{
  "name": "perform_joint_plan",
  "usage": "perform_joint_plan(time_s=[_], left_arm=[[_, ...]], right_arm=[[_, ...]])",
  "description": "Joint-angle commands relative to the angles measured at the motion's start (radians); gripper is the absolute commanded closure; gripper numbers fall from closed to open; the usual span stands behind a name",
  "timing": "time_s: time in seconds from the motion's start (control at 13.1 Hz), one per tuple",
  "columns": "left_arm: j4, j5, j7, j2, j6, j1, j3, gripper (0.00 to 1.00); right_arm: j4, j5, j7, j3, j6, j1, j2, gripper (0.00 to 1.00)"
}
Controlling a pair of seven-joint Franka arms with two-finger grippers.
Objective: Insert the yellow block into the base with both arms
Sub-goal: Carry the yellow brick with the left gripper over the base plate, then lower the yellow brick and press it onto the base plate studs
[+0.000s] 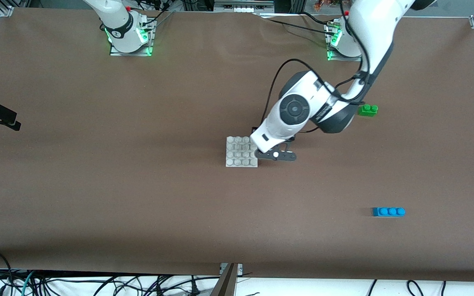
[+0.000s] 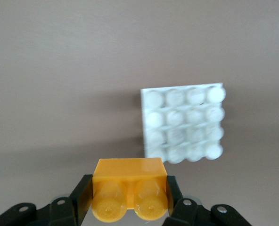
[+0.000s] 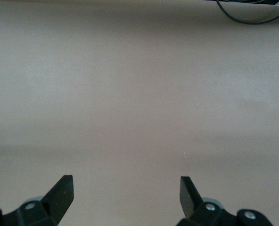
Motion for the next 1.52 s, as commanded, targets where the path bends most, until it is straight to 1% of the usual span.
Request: perform_joint_plan(time_s=[0.0,0.15,0.23,0.46,0.53,1.07,1.45], left_arm=[[0.150,0.015,-0.096,0.111,-0.003,-0.103,0.045,0.70],[0.167,0.015,-0.121,0.141,0.043,-0.163,0.101,0.70],[0.168,0.015,-0.121,0.151,0.069,-0.182,0.109,0.70],[0.168,0.015,-0.124,0.187,0.127,-0.208,0.115,0.69],[0.168,0.015,-0.124,0.188,0.129,-0.210,0.126,0.69],[0.163,0.021,-0.122,0.219,0.158,-0.214,0.132,0.68],[0.158,0.026,-0.124,0.211,0.150,-0.242,0.146,0.68]], right_arm=[[-0.008,-0.007,-0.016,0.007,0.000,-0.008,-0.011,0.00],[-0.008,-0.007,-0.016,0.007,0.000,-0.008,-0.011,0.00],[-0.008,-0.007,-0.016,0.007,0.000,-0.008,-0.011,0.00],[-0.008,-0.007,-0.016,0.007,0.000,-0.008,-0.011,0.00],[-0.008,-0.007,-0.016,0.007,0.000,-0.006,-0.011,0.00],[-0.008,-0.007,-0.016,0.007,0.000,-0.008,-0.011,0.00],[-0.008,-0.007,-0.016,0.007,0.000,-0.006,-0.011,0.00]])
